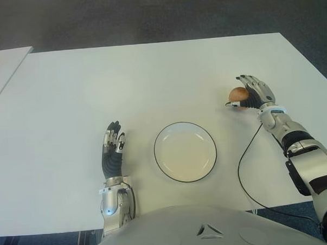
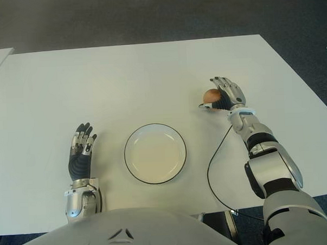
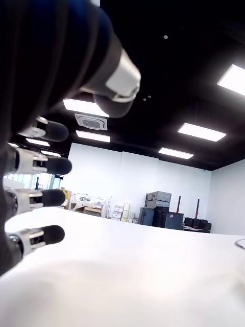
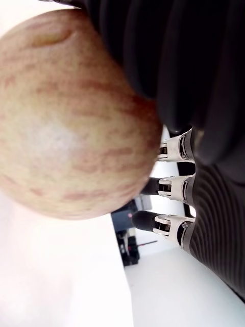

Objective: Put the apples into the plate.

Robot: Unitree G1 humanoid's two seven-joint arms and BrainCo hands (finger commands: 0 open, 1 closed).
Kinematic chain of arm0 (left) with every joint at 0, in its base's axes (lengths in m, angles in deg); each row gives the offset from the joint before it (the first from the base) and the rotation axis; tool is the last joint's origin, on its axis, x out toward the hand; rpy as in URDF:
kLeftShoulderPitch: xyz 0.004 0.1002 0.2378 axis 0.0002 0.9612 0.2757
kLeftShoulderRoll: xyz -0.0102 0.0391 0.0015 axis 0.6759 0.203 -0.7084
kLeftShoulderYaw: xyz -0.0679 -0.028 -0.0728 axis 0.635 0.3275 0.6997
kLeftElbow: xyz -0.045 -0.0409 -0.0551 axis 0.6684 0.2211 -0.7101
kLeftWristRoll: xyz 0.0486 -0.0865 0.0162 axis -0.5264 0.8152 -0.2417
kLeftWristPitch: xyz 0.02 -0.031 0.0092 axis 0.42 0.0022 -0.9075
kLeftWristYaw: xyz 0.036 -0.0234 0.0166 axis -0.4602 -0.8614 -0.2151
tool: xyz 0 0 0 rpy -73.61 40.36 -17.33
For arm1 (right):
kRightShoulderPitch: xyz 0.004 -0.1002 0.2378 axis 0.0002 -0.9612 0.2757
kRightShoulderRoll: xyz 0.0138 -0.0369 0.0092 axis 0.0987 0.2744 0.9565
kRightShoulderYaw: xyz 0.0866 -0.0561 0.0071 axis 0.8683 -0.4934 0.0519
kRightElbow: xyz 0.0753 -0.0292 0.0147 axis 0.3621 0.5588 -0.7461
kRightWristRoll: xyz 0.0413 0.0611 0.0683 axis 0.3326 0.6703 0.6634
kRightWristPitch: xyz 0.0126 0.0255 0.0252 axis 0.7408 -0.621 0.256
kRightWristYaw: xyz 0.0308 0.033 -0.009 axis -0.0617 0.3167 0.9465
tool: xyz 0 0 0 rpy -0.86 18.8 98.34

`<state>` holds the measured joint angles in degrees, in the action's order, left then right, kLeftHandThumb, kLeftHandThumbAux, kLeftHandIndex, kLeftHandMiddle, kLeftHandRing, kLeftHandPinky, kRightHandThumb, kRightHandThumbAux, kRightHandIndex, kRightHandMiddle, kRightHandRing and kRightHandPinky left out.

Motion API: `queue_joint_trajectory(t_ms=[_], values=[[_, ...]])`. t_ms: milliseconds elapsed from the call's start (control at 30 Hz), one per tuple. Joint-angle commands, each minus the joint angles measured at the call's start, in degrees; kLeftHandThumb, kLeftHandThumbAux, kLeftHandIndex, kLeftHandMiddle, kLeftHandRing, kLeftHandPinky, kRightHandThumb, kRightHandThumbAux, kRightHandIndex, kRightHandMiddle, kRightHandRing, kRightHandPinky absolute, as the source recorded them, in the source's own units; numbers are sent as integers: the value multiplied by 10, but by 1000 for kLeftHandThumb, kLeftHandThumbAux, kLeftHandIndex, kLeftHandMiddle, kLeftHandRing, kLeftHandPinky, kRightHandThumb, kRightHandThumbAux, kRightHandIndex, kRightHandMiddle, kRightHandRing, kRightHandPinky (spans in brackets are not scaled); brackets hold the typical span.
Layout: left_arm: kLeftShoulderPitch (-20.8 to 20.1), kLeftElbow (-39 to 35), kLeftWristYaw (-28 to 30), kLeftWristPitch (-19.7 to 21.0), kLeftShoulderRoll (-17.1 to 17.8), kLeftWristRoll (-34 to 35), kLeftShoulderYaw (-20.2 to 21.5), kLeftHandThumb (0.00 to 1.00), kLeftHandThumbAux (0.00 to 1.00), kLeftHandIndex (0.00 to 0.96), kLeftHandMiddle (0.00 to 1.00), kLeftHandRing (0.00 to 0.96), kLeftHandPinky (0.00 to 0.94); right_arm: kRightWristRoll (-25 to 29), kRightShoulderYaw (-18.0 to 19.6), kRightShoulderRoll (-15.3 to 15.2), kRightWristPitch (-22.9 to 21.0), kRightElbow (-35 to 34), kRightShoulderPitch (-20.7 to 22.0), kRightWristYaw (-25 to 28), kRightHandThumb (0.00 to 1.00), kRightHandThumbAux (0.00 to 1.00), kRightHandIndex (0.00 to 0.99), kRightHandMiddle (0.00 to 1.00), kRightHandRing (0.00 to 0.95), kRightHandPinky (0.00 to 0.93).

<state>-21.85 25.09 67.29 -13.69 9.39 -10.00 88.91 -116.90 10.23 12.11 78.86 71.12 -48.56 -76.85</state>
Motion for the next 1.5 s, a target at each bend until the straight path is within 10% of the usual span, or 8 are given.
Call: queue_joint_trajectory(t_ms=[33,1500], values=[[-20,98,-2,-13,-23,-8,11,160,576,107,89,58,64,8,-11,19,-17,19,-14,14,389,478,6,6,5,67],[-23,100,16,-6,-24,12,15,153,601,123,100,60,55,27,-35,48,-22,47,-39,36,402,523,77,51,64,142]])
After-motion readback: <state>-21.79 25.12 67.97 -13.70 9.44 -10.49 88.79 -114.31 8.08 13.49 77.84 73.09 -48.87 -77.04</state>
